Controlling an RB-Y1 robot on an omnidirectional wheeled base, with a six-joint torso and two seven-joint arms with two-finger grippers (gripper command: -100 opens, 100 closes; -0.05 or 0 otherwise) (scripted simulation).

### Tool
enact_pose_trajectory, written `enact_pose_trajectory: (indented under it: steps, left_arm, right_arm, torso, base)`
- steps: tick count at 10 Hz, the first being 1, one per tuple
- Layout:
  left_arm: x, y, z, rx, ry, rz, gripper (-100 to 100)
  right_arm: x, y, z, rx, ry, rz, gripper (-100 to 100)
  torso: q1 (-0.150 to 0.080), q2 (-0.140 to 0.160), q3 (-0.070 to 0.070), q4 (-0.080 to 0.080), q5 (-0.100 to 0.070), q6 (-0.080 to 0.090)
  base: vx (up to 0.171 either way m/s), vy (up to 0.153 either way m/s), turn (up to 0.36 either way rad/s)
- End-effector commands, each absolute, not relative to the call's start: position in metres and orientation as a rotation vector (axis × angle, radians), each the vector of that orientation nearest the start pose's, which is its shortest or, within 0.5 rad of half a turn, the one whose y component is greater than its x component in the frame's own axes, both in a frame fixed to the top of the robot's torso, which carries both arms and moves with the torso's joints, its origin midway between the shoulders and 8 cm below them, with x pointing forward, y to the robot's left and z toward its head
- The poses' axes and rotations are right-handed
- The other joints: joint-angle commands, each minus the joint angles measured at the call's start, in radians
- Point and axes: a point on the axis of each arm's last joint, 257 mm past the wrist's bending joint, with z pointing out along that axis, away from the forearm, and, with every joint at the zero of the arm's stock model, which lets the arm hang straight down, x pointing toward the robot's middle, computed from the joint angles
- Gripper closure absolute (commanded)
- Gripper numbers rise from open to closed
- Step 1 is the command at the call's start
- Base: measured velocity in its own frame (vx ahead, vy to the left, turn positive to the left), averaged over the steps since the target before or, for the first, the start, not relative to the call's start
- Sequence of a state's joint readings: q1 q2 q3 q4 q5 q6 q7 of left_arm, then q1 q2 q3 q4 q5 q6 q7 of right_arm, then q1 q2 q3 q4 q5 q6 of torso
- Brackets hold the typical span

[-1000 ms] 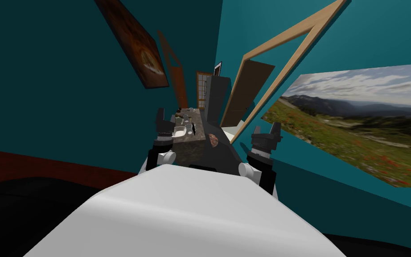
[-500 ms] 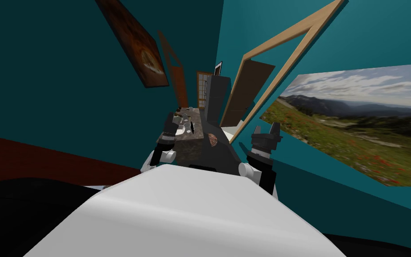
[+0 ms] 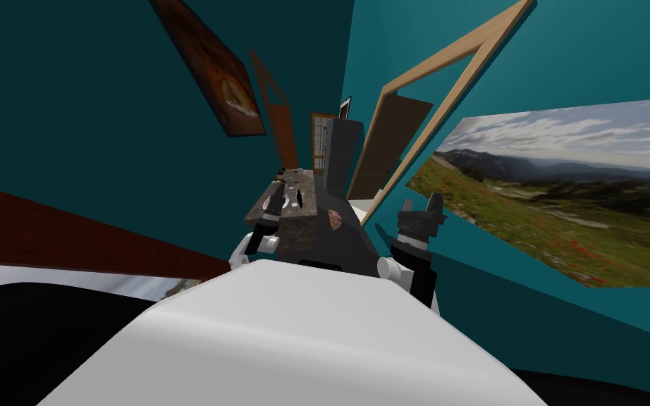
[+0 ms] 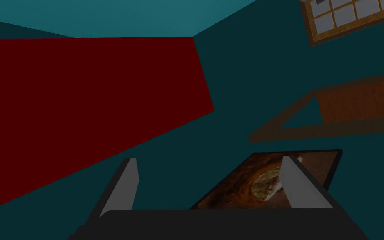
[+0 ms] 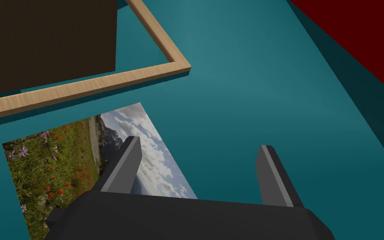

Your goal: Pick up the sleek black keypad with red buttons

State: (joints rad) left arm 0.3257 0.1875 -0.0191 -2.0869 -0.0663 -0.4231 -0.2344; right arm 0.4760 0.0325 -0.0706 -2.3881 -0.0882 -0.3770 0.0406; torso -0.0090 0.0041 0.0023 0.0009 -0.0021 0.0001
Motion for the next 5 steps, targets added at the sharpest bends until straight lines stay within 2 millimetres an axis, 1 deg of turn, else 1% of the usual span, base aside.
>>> enact_pose_trajectory:
  steps: [1, 3, 5]
  left_arm:
    - [0.417, 0.250, -0.031, -0.435, 0.946, -1.032, -100]
    - [0.432, 0.253, -0.050, -0.403, 1.002, -0.951, -100]
    - [0.445, 0.257, -0.067, -0.369, 1.051, -0.871, -100]
  right_arm:
    - [0.336, -0.310, 0.057, 0.702, 0.536, 1.266, 0]
    - [0.336, -0.310, 0.057, 0.702, 0.536, 1.265, 0]
    - [0.336, -0.310, 0.057, 0.702, 0.536, 1.265, 0]
  torso:
    - [0.000, 0.000, 0.000, 0.000, 0.000, 0.000]
    - [0.004, -0.002, -0.001, 0.000, 0.001, 0.000]
    - [0.002, -0.003, -0.001, 0.000, 0.000, 0.000]
  base:
    - [-0.047, -0.088, 0.012]
    - [-0.034, -0.078, 0.017]
    - [-0.029, -0.117, 0.034]
